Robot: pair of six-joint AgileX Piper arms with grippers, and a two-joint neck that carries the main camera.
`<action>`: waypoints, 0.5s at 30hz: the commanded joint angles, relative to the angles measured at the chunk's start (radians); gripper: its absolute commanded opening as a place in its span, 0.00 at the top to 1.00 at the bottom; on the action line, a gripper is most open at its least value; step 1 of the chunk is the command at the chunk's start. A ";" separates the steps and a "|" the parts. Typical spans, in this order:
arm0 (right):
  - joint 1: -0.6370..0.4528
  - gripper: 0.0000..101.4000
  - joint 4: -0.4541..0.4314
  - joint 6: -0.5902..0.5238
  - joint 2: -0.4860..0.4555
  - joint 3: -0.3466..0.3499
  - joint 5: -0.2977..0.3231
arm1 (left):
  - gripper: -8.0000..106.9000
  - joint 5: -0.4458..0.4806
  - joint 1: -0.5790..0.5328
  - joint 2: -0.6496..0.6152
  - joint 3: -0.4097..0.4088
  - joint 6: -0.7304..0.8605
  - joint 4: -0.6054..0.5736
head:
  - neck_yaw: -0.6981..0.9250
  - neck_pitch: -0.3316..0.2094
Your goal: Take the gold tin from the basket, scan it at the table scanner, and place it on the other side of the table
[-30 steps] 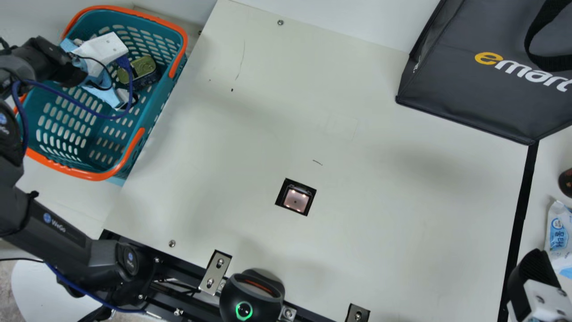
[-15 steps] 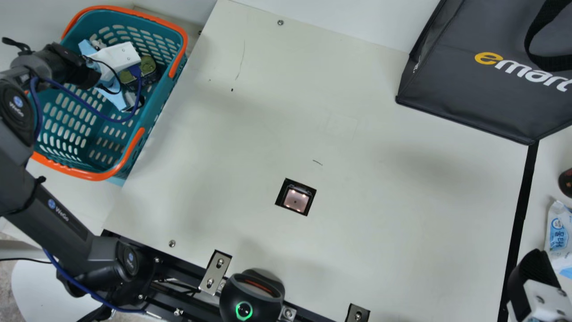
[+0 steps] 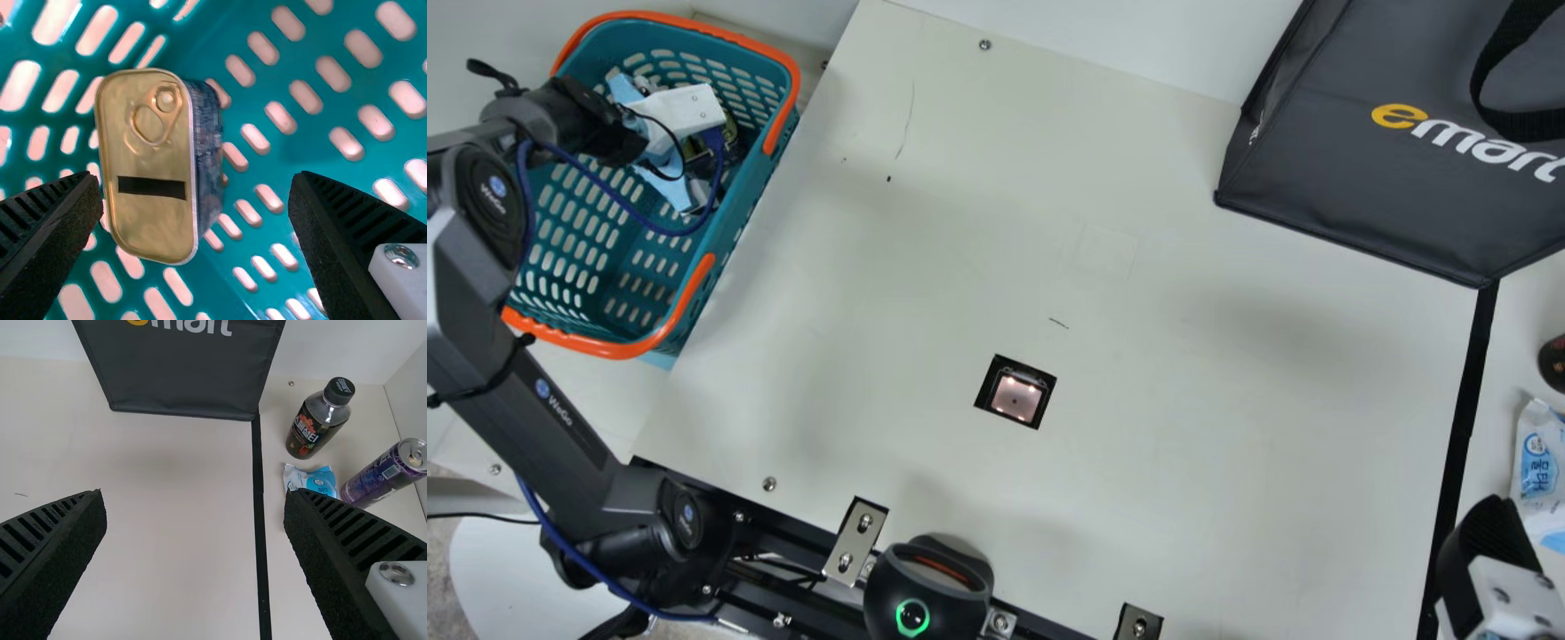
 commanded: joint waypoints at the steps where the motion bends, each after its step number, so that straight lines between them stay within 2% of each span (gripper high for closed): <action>1: 0.000 0.06 0.000 0.000 0.000 0.000 0.000 | 0.15 0.007 -0.002 0.007 -0.015 -0.006 0.010 | 0.004 -0.029; 15: 0.000 0.06 0.000 0.000 0.000 0.000 0.000 | 0.15 0.074 0.008 0.083 -0.118 0.008 0.023 | 0.004 -0.029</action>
